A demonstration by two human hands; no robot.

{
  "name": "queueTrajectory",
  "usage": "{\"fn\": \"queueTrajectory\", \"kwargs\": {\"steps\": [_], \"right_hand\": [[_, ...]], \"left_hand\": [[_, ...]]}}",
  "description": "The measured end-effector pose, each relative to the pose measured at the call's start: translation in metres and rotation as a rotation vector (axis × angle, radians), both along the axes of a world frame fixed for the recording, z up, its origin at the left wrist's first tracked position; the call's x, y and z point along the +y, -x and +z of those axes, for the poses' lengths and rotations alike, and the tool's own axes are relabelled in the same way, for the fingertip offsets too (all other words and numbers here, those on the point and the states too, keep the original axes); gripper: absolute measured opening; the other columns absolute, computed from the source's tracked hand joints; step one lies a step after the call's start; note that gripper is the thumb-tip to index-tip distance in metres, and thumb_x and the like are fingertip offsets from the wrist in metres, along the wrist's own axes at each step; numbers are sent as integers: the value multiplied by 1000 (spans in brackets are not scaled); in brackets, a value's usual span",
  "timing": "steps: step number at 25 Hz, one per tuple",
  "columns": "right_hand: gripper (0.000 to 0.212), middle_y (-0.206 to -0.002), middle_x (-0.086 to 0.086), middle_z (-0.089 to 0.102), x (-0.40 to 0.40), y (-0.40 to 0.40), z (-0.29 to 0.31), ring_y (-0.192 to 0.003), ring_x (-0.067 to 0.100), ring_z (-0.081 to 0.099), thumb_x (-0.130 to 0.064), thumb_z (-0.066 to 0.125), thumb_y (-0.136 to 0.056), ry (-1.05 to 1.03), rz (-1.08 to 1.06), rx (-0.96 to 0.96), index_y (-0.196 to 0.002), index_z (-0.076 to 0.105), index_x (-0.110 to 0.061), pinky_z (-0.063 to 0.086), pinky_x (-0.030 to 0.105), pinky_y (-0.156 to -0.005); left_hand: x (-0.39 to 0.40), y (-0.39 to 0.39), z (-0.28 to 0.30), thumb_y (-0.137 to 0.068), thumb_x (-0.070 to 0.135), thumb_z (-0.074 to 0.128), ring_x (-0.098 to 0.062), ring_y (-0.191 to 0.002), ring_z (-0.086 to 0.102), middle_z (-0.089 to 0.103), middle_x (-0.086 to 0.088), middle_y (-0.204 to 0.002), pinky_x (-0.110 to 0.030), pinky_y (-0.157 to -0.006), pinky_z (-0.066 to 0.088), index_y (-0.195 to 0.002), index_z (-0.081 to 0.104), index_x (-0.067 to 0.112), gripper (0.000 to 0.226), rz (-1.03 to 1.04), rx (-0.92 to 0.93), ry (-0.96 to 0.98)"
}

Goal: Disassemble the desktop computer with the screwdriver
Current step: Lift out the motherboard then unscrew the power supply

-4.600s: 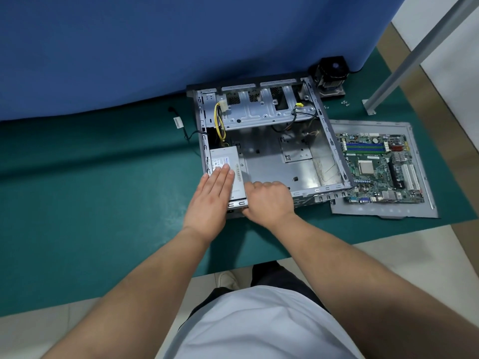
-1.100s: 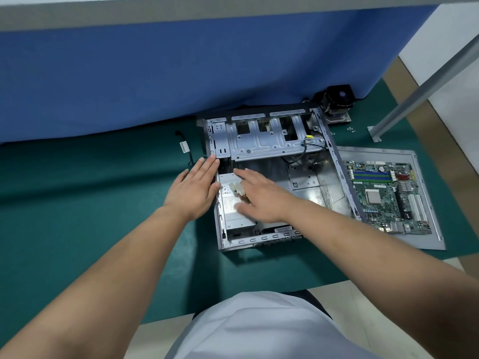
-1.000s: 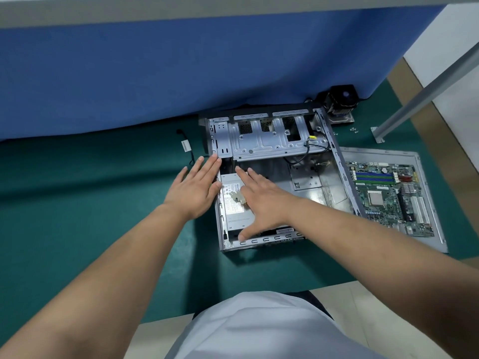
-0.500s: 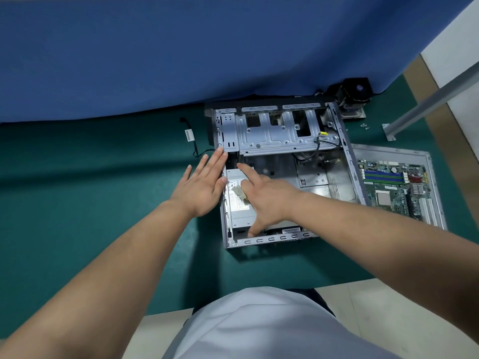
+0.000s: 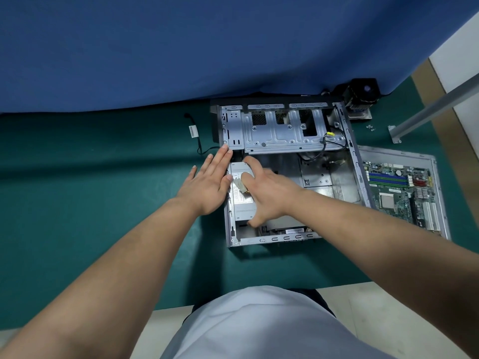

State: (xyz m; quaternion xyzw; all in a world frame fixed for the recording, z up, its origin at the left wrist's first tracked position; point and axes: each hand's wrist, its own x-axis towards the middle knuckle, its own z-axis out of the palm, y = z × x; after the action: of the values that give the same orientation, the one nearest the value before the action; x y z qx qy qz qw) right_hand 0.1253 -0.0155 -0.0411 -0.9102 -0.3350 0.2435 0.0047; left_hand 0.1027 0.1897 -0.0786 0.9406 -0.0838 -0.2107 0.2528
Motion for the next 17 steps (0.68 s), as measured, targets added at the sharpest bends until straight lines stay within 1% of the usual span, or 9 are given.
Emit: {"fn": "queueTrajectory", "kwargs": {"steps": [2, 5, 7, 10, 12, 14, 17], "right_hand": [[84, -162, 13, 2, 2, 1, 1, -113, 41, 56, -60, 86, -47, 30, 9, -7, -99, 30, -24, 46, 35, -67], [86, -161, 14, 5, 6, 0, 5, -111, 40, 57, -60, 87, -47, 68, 17, -24, -109, 43, -19, 49, 37, -68], [87, -162, 13, 5, 6, -5, 10, -111, 40, 56, -59, 87, -47, 71, 30, -20, -112, 45, -18, 52, 39, -70], [85, -162, 12, 4, 3, -10, 15, -112, 40, 55, -57, 87, -49, 67, 56, 2, -111, 46, -17, 54, 40, -75], [80, -162, 13, 4, 0, -6, 14, -111, 40, 55, -57, 86, -48, 71, 35, -3, -105, 42, -20, 49, 37, -71], [78, -163, 13, 3, -3, -1, 11, -111, 40, 55, -57, 85, -48, 64, 12, -15, -98, 36, -24, 46, 36, -67], [80, -163, 13, 4, -7, 3, 8, -111, 40, 55, -59, 85, -47, 52, -10, -40, -96, 31, -25, 42, 34, -65]], "left_hand": [[0, 0, 0, -109, 48, 14, -10, -158, -9, -30, 36, -158, -51, -128, 1, -159, -17, 46, 59, 2, 4, 1], [0, -1, 0, -109, 48, 14, -10, -158, -9, -31, 35, -158, -52, -128, 2, -158, -17, 46, 59, -4, 13, 2], [1, -1, 0, -109, 48, 14, -11, -158, -9, -32, 35, -158, -52, -128, 3, -159, -17, 46, 59, -5, 20, 12], [1, -1, 1, -109, 49, 14, -10, -158, -9, -32, 37, -157, -52, -128, 3, -159, -17, 47, 58, -7, 31, 18], [2, -1, 1, -109, 49, 14, -10, -158, -9, -32, 37, -157, -52, -128, 4, -158, -17, 47, 58, -9, 34, 17], [2, -2, 1, -109, 50, 14, -10, -158, -9, -33, 38, -156, -52, -128, 4, -158, -18, 48, 58, -9, 32, 16], [1, -2, 1, -108, 51, 13, -10, -157, -10, -34, 39, -155, -52, -128, 3, -157, -18, 49, 58, -9, 46, 12]]}}
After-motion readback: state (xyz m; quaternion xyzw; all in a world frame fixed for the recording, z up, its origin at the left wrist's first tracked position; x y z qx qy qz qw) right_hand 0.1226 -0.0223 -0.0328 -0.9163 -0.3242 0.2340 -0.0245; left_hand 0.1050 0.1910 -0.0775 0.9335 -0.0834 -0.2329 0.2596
